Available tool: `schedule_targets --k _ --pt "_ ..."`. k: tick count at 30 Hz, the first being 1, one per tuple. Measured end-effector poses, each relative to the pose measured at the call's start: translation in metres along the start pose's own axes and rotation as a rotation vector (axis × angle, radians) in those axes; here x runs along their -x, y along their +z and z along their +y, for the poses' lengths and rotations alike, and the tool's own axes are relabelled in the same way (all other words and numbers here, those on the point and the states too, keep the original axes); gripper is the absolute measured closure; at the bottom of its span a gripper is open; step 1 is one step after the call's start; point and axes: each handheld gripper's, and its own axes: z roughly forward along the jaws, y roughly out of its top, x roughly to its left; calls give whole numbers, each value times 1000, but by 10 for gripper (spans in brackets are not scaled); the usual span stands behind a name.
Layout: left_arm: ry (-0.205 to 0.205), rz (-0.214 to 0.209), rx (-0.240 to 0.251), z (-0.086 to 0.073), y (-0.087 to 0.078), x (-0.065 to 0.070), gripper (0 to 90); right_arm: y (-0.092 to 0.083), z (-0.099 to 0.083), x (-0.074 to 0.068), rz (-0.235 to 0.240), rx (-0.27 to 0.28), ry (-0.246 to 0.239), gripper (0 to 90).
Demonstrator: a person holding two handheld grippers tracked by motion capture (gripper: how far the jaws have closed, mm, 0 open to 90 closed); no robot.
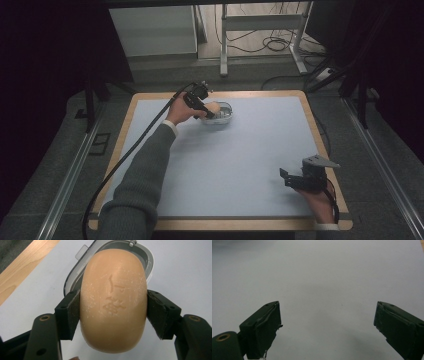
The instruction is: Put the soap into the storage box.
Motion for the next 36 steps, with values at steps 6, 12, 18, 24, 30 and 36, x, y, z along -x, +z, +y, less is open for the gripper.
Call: schedule_targets --k 6,12,18,24,30,36 --pt "24 -4 -5 11 10 0 328 1 -1 0 -3 -4 -1 71" --pt "42 -3 -31 18 25 1 327 2 -1 -1 -5 -8 -7 71" --pt "11 0 2 17 25 3 298 2 -2 0 -6 -11 -6 71" --pt "34 8 11 13 7 11 261 2 -2 -1 -4 -11 -9 70" --pt "55 28 54 -5 -16 28 241 3 -2 -2 -2 -12 -11 71" --pt "55 32 102 -26 -39 45 221 3 -2 -2 -2 -6 -10 71"
